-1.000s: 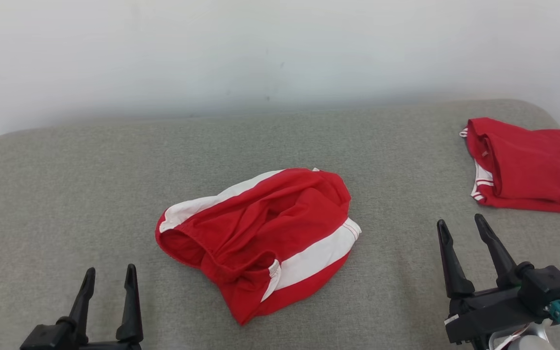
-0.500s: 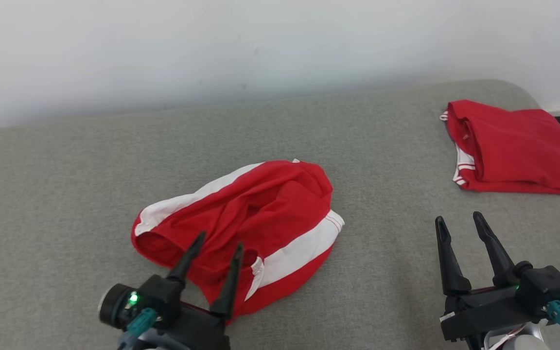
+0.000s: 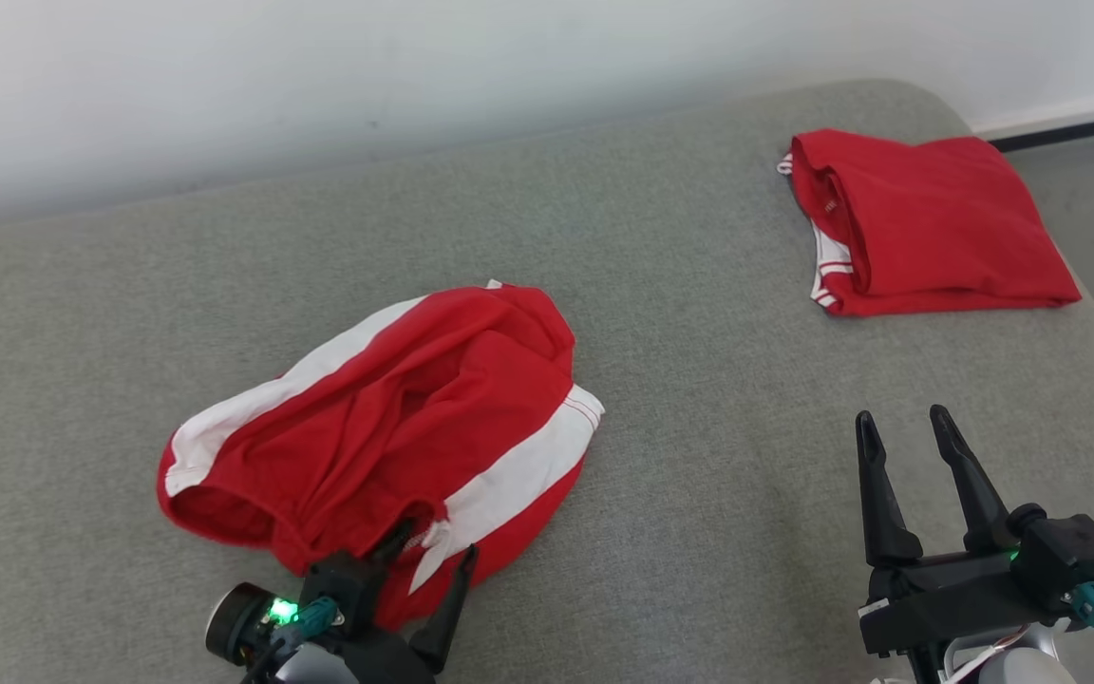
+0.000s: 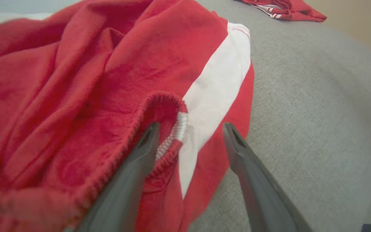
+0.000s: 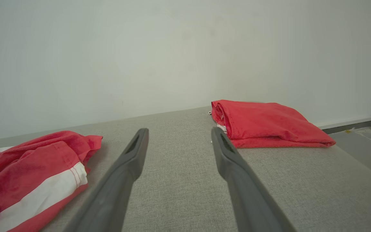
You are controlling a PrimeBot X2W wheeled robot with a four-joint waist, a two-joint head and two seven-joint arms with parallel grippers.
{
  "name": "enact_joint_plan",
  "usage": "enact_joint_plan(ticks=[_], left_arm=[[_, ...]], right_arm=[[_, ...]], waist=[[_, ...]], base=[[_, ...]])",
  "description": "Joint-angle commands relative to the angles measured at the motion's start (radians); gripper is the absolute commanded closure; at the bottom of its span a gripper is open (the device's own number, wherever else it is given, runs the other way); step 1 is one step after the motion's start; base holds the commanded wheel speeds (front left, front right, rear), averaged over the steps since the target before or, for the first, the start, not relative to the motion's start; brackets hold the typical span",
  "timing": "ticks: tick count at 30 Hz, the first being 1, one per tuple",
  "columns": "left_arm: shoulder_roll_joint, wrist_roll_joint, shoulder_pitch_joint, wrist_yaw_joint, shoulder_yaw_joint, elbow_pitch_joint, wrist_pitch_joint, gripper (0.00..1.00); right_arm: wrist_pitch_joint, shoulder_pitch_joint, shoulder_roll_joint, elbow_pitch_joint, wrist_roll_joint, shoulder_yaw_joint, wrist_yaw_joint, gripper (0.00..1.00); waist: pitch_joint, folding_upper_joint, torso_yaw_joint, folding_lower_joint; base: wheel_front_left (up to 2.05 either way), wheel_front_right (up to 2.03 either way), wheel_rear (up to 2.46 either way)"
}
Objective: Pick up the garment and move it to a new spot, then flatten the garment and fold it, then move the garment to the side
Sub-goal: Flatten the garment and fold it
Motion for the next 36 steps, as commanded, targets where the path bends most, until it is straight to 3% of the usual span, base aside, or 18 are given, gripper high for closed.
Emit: enact_joint_plan(ticks=[1,4,5,6,7,8,15,25,32,33,34,35,36], left_arm=[[0.010,-0.007,-0.027,0.002,-0.012,0.030,0.001,0.00],[0.010,-0.023,-0.054,0.002,-0.028,0.077,0.006,0.00],[0.007,-0.028,-0.063,0.002,-0.035,0.089,0.008,0.54],[0.007,-0.028,-0.063,0.002,-0.035,0.089,0.008,0.54],[0.005,-0.035,-0.073,0.002,-0.035,0.098,0.004,0.74],[0.003,-0.039,-0.078,0.002,-0.037,0.105,-0.002,1.00],[0.015,-0.072,-0.056,0.002,-0.029,0.062,-0.042,1.00],[0.064,-0.155,0.104,0.028,0.014,-0.173,-0.016,1.00],[0.054,-0.200,0.213,0.061,0.038,-0.166,-0.029,1.00],[0.052,-0.200,0.219,0.063,0.038,-0.154,-0.035,0.90],[0.048,-0.199,0.222,0.067,0.040,-0.147,-0.039,0.35],[0.041,-0.204,0.225,0.068,0.044,-0.141,-0.046,0.00],[0.037,-0.206,0.229,0.068,0.049,-0.136,-0.051,0.00]], right_arm=[[0.000,-0.009,0.007,-0.004,-0.002,-0.004,0.000,0.00],[0.000,-0.010,0.008,-0.001,-0.005,-0.002,0.000,0.00],[0.000,-0.010,0.009,0.000,-0.008,-0.002,0.000,0.00],[0.000,-0.010,0.009,0.000,-0.008,-0.002,0.000,0.00],[0.000,-0.010,0.010,0.001,-0.010,-0.002,0.000,0.00],[0.000,-0.010,0.009,0.001,-0.009,-0.004,0.000,0.00],[0.000,0.031,-0.001,0.009,-0.006,-0.030,0.000,0.00],[0.000,0.046,-0.007,0.039,0.006,-0.035,0.000,0.00],[0.000,0.038,-0.008,0.062,0.008,-0.036,0.000,0.00],[0.000,0.038,-0.009,0.066,0.007,-0.036,0.000,0.00],[0.000,0.038,-0.008,0.068,0.006,-0.036,0.000,0.00],[0.000,0.039,-0.007,0.071,0.004,-0.038,0.000,0.00],[0.000,0.041,-0.007,0.073,0.002,-0.038,0.000,0.00]], waist=[[0.026,-0.0001,-0.024,-0.0001],[0.030,-0.0001,-0.027,-0.0001],[0.029,-0.0001,-0.028,-0.0001],[0.029,-0.0001,-0.028,-0.0001],[0.027,-0.0001,-0.028,-0.0001],[0.026,-0.0001,-0.027,-0.0001],[-0.006,-0.0001,0.043,-0.0001],[-0.026,-0.0001,0.184,-0.0001],[-0.023,-0.0001,0.223,-0.0001],[-0.025,-0.0001,0.226,-0.0001],[-0.027,-0.0001,0.228,-0.0001],[-0.031,-0.0001,0.231,-0.0001],[-0.034,-0.0001,0.232,-0.0001]], base=[[0.00,0.00,0.00],[0.00,0.00,0.00],[0.00,0.00,0.00],[0.00,0.00,0.00],[0.00,0.00,0.00],[0.00,0.00,0.00],[0.00,0.00,0.00],[0.00,0.00,0.00],[0.00,0.00,0.00],[0.00,0.00,0.00],[0.00,0.00,0.00],[0.00,0.00,0.00],[0.00,0.00,0.00]])
